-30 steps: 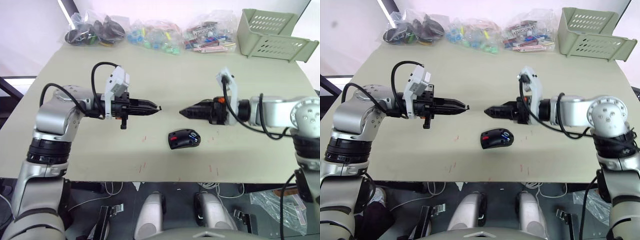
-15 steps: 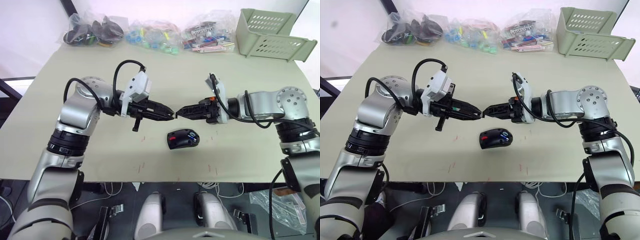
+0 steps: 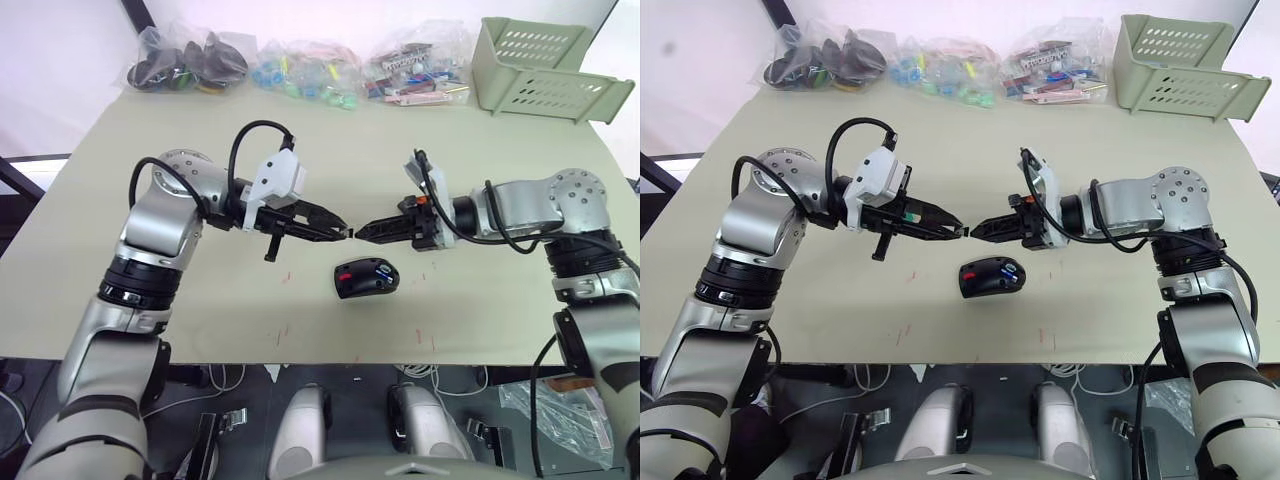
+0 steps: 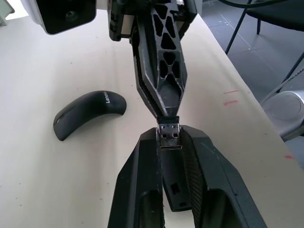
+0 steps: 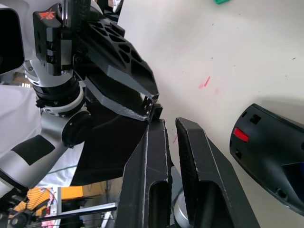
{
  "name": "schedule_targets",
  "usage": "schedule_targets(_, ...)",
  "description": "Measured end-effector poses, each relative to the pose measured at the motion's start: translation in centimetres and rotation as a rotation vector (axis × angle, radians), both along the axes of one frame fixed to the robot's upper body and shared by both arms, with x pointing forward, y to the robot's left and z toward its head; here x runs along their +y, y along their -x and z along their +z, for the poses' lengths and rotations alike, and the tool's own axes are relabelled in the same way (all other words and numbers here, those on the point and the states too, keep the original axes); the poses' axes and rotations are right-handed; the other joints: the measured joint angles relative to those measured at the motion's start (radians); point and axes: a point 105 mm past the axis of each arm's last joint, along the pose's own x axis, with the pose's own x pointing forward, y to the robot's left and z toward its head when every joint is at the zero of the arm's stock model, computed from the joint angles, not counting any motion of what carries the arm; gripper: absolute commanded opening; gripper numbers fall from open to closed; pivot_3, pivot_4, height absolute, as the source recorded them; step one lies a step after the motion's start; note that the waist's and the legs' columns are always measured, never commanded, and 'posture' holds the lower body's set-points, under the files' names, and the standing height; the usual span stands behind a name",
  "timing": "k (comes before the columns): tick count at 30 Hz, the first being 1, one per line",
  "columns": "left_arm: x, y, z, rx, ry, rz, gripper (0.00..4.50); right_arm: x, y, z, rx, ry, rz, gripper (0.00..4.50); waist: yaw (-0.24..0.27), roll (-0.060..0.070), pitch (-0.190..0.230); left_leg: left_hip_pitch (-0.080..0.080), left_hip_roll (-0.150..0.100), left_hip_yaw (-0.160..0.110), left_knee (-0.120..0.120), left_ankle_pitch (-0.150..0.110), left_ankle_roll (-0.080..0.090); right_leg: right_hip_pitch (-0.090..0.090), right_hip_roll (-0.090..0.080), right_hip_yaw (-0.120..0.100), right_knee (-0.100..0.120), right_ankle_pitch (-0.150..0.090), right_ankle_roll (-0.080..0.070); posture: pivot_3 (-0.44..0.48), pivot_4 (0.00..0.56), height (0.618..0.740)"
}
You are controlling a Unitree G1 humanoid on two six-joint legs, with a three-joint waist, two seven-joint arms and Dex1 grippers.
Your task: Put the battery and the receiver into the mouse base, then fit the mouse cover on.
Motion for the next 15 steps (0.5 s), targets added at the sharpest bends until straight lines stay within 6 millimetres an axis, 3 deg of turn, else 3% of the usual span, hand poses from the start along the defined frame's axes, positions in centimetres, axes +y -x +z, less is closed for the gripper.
schedule_targets(8,0.03,-0.06,0.06,-0.014,-0.004,-0.001,0.35,-0.05,-0.05,0.32,0.009,-0.032,0.004,0.38,0.000,0.000,0.000,0.000,0.000,0.000,0.000,0.000,0.000,0.000,0.000,0.000,0.000,0.000,0.000,0.000,0.150,0.740)
schedule_targets(12,0.03,-0.06,0.06,-0.015,-0.004,-0.002,0.35,0.03,0.30,0.65,-0.009,-0.040,0.025,1.66,-0.001,0.000,0.000,0.000,0.000,0.000,0.000,0.000,0.000,0.000,0.000,0.000,0.000,0.000,0.000,0.000,0.150,0.740)
schedule_targets(15,0.05,-0.08,0.05,-0.016,-0.005,-0.001,0.35,0.04,0.28,0.65,-0.009,-0.041,0.024,1.66,-0.001,0.000,0.000,0.000,0.000,0.000,0.000,0.000,0.000,0.000,0.000,0.000,0.000,0.000,0.000,0.000,0.150,0.740)
